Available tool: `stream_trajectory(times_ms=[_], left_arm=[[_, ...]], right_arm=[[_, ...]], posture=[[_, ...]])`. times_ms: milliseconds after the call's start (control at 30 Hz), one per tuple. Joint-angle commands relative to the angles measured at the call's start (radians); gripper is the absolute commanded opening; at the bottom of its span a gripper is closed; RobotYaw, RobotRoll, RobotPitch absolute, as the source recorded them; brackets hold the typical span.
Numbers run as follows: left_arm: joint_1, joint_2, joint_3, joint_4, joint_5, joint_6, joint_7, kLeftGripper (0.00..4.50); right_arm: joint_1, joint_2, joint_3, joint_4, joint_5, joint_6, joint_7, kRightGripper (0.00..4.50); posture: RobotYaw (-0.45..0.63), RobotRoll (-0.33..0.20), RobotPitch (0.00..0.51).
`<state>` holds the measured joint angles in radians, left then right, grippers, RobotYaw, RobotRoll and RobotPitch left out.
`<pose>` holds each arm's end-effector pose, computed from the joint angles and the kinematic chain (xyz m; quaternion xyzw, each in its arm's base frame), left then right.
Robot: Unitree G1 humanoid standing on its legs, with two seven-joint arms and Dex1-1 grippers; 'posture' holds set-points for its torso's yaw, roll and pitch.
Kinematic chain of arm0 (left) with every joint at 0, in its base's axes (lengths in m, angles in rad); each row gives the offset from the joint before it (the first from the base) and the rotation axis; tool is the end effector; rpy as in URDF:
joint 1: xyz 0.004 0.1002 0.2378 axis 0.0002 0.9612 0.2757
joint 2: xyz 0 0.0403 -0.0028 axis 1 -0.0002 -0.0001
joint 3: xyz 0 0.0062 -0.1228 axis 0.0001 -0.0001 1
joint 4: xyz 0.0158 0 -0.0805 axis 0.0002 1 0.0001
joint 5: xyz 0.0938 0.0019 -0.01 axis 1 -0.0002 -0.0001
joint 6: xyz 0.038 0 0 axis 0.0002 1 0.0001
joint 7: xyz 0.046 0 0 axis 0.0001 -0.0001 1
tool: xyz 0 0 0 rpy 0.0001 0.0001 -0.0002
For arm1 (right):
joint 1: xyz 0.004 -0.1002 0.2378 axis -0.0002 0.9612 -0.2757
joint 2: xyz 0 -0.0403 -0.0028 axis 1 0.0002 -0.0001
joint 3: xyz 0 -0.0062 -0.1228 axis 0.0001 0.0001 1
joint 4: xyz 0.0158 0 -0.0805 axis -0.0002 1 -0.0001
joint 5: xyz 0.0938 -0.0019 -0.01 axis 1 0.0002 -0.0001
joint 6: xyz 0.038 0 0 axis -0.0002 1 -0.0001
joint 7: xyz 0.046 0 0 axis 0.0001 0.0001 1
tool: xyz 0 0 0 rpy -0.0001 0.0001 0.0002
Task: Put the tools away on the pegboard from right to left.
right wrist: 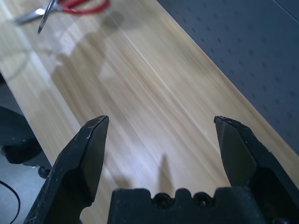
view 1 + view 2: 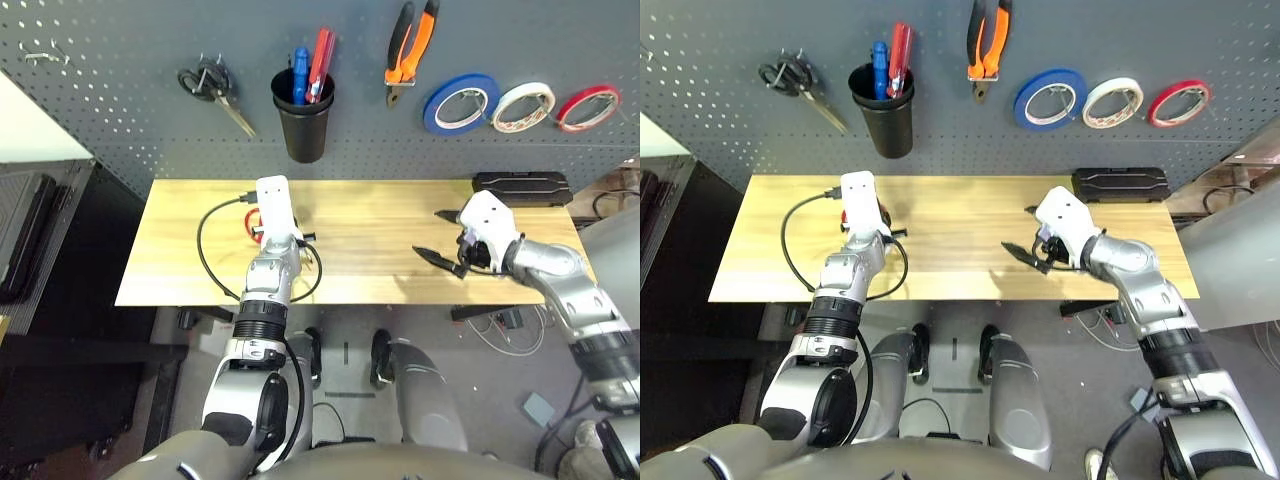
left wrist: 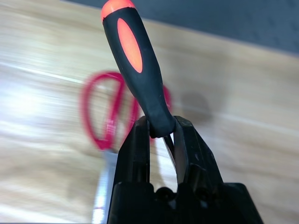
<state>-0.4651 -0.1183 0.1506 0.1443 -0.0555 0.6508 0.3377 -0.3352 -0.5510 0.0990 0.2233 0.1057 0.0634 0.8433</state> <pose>0.2819 0.1125 0.0711 -0.0596 0.1937 0.1210 0.9717 0.2655 -0.2442 0.0847 -0.2153 0.0801 0.4091 0.8831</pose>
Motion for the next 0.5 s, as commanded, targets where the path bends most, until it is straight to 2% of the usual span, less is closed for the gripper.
stream_trajectory(times_ms=[33,267,433,500], left_arm=[[0.061,-0.039,0.027,-0.113,0.001,0.001,0.049,0.57],[0.134,-0.034,0.046,-0.298,0.003,-0.027,0.067,0.57],[0.127,0.010,0.055,-0.404,0.011,-0.077,0.049,0.57],[0.108,0.012,0.071,-0.443,-0.013,-0.057,0.044,0.57]], right_arm=[[-0.010,0.012,-0.005,0.043,0.026,-0.055,0.042,4.50],[-0.015,0.031,-0.077,0.025,0.145,-0.124,0.113,4.50],[0.009,0.068,-0.200,0.006,0.285,-0.260,0.157,4.50],[0.010,0.070,-0.225,-0.002,0.309,-0.254,0.151,4.50]], posture=[[0.21,0.000,0.243],[0.25,0.000,0.237],[0.27,0.000,0.236],[0.27,0.000,0.234]])
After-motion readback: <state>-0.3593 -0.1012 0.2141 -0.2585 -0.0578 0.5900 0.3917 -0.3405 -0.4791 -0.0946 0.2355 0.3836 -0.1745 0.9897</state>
